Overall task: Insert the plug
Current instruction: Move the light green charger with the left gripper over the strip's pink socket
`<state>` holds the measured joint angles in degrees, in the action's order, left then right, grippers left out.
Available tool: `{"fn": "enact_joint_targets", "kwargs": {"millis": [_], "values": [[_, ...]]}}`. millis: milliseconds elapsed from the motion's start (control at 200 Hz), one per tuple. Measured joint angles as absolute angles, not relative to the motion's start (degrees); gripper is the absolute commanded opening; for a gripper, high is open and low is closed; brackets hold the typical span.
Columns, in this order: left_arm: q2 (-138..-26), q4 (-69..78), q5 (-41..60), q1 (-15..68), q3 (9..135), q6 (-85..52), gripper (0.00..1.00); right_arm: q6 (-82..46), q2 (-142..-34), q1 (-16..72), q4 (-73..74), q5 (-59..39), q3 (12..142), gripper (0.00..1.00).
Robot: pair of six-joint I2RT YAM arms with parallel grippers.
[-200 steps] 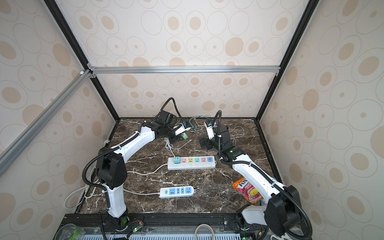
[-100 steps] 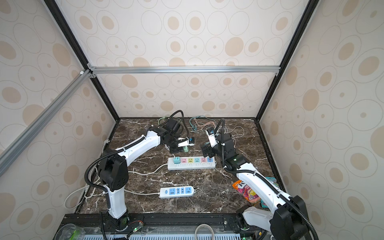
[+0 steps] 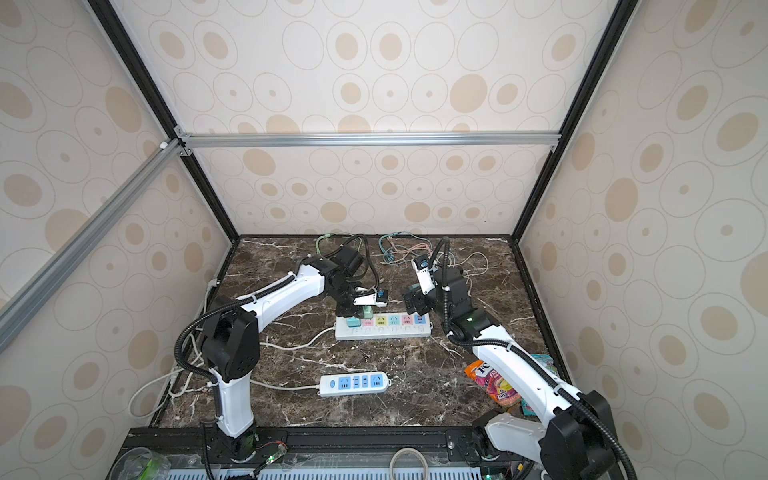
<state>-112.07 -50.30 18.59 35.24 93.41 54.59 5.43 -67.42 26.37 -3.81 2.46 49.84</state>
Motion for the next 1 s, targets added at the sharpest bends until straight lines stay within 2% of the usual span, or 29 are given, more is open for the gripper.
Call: {"fn": "enact_joint_targets", "kwargs": {"millis": [395, 710, 1000], "values": [[-115.35, -51.11, 16.99, 37.15, 93.82, 54.46, 0.0, 5.43, -68.36, 26.37, -3.79, 2.59, 49.84, 1.0], [-119.5, -55.44, 14.39, 37.39, 100.79, 52.12, 0.0, 5.43, -68.38, 26.33, -3.79, 2.57, 49.84, 1.0], [-119.61, -55.83, 13.47, 37.41, 101.12, 51.27, 0.0, 5.43, -68.38, 26.33, -3.81, 2.61, 49.84, 1.0]]}}
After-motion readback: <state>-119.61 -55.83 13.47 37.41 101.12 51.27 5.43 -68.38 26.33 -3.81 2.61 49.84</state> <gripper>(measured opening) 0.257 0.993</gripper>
